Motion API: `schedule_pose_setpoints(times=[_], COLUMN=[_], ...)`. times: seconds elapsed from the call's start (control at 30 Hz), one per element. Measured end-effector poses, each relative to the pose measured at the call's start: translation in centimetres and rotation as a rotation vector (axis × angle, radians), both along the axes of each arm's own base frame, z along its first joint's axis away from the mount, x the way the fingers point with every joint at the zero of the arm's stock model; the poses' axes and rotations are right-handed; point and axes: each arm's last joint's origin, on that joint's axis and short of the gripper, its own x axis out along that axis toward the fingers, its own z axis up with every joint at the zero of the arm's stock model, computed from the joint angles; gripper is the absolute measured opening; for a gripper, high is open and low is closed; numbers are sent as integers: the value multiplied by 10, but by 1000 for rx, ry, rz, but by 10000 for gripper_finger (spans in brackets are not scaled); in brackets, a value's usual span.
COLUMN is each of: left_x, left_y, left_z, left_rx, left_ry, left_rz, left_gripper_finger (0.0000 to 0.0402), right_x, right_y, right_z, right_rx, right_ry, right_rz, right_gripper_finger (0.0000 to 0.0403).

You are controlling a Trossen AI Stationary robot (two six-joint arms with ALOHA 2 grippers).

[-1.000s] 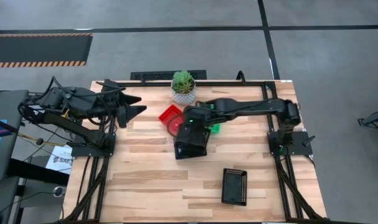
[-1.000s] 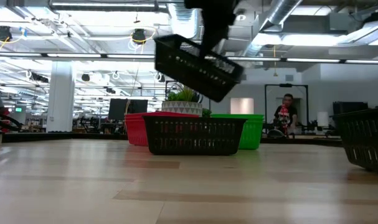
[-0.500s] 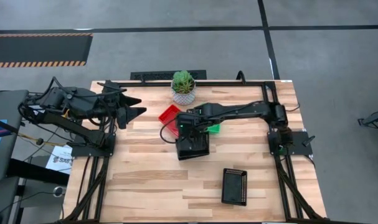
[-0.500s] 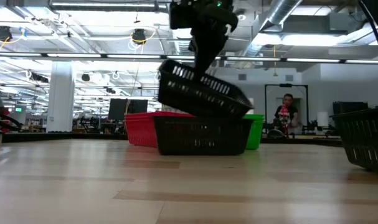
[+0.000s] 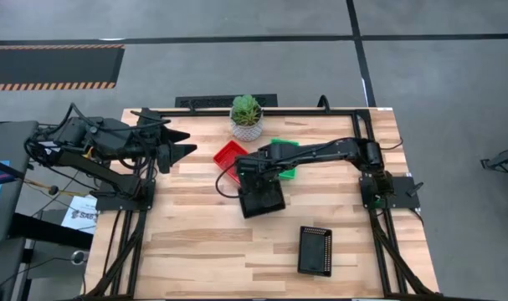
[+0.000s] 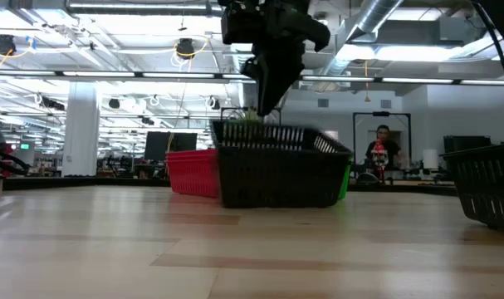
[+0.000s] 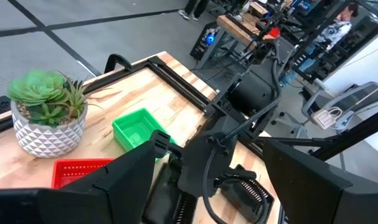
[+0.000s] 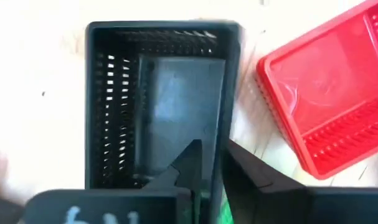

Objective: Stack baskets by color
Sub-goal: Stack the top right black bin on the top left black bin, then stack the bottom black bin on the top black bin

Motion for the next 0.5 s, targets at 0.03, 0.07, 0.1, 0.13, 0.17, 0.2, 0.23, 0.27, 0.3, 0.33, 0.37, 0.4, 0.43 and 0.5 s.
schedule_pose_setpoints(times=[0.03, 0.07, 0.1, 0.13, 0.17, 0.2, 0.23, 0.27, 0.3, 0.33, 0.37, 0.4, 0.43, 0.5], left_x=[0, 0, 0, 0, 0, 0, 0, 0, 0, 0, 0, 0, 0, 0], left_y=[0, 0, 0, 0, 0, 0, 0, 0, 0, 0, 0, -1, -1, -1], left_z=[0, 0, 0, 0, 0, 0, 0, 0, 0, 0, 0, 0, 0, -2], left_rx=[0, 0, 0, 0, 0, 0, 0, 0, -1, -3, -6, -9, -11, -9], left_ry=[0, 0, 0, 0, 0, 0, 0, 0, 0, 1, 1, 2, 5, 21], left_rz=[0, 0, 1, 1, 1, 0, 1, 0, -2, -7, -14, -20, -25, -29], left_gripper_finger=[285, 285, 285, 285, 285, 285, 285, 285, 285, 285, 285, 285, 285, 285], right_x=[0, 0, 0, 0, -1, -4, -6, -8, -12, -19, -26, -32, -40, -57], right_y=[0, 0, 0, 0, -1, -2, -4, -5, -6, -7, -8, -8, -6, 5], right_z=[0, 0, 0, 0, 1, 2, 5, 9, 15, 23, 29, 35, 40, 49], right_rx=[-2, -3, -3, -1, 3, 9, 18, 39, 62, 87, 108, 127, 138, 124], right_ry=[0, 0, 0, 2, 9, 22, 39, 50, 72, 98, 127, 148, 187, 265], right_rz=[6, 8, 8, 1, -16, -40, -73, -119, -190, -283, -384, -495, -602, -747], right_gripper_finger=[87, 94, 102, 109, 117, 125, 134, 141, 149, 155, 161, 167, 171, 176])
